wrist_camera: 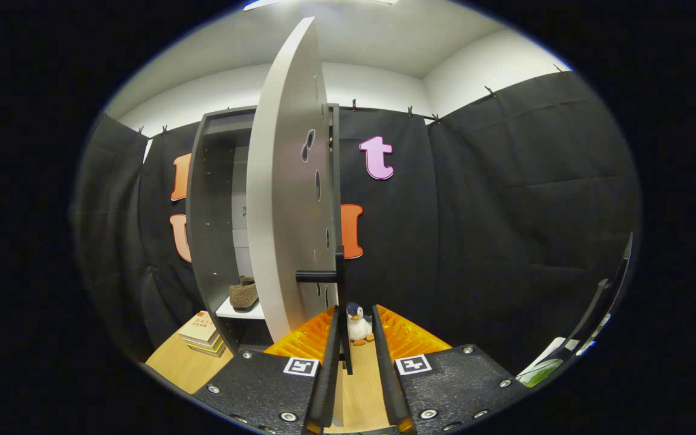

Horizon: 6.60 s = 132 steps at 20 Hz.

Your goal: Open the shoe cabinet door, grab the shoes and put them into the shoe cabinet, then close the shoe cabinet door.

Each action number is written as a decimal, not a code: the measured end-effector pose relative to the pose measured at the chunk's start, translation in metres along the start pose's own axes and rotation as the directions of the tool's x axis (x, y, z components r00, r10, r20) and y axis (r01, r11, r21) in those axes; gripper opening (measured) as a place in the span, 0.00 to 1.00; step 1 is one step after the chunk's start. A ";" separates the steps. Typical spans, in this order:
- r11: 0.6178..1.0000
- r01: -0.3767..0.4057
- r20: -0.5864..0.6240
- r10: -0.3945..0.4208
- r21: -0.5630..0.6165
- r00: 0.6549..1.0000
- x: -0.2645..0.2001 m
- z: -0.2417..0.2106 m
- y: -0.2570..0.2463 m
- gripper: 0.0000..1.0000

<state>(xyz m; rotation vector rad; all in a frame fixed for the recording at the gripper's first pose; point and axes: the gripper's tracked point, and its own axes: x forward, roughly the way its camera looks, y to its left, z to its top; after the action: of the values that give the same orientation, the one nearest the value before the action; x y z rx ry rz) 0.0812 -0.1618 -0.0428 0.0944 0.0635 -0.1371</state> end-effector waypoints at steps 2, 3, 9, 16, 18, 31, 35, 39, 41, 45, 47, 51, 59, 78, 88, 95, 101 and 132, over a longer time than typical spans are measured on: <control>1.000 -0.017 -0.003 0.017 -0.021 1.000 0.003 0.000 0.002 0.33; 0.999 -0.026 -0.007 0.026 -0.021 1.000 0.001 -0.001 0.002 0.33; 0.997 -0.079 -0.019 0.078 -0.013 0.997 -0.001 -0.002 -0.006 0.36; 0.998 -0.034 -0.019 0.033 -0.044 0.999 -0.017 0.002 -0.024 0.36; 0.999 -0.013 -0.015 0.012 -0.044 1.000 -0.022 0.004 -0.031 0.36; 0.999 -0.029 -0.003 0.029 -0.028 1.000 -0.054 0.016 -0.012 0.36; 0.997 -0.069 -0.020 0.068 -0.025 0.997 -0.059 0.009 0.012 0.36; 0.993 -0.122 -0.059 0.121 -0.007 0.991 -0.060 -0.013 0.045 0.36; 0.988 -0.155 -0.087 0.155 0.008 0.984 -0.057 -0.031 0.066 0.36; 0.974 -0.217 -0.177 0.226 0.068 0.958 -0.050 -0.089 0.113 0.36; 0.967 -0.233 -0.226 0.250 0.101 0.941 -0.045 -0.120 0.134 0.36; 0.954 -0.261 -0.298 0.295 0.150 0.908 -0.033 -0.173 0.165 0.36; 0.948 -0.253 -0.430 0.313 0.192 0.847 -0.005 -0.260 0.197 0.38; 0.948 -0.195 -0.696 0.317 0.251 0.644 0.065 -0.479 0.232 0.38; 0.960 -0.146 -0.696 0.275 0.240 0.663 0.086 -0.496 0.227 0.08; 0.963 -0.240 -0.680 0.260 0.126 0.685 0.069 -0.450 0.217 0.05; 0.964 -0.230 -0.631 0.260 0.130 0.731 0.061 -0.388 0.202 0.05; 0.937 -0.338 -0.315 0.295 -0.092 0.902 0.288 -0.085 0.213 0.05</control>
<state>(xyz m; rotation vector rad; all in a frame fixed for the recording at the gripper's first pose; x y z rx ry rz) 0.3906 0.0183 -0.1282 -0.0216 0.3571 0.2109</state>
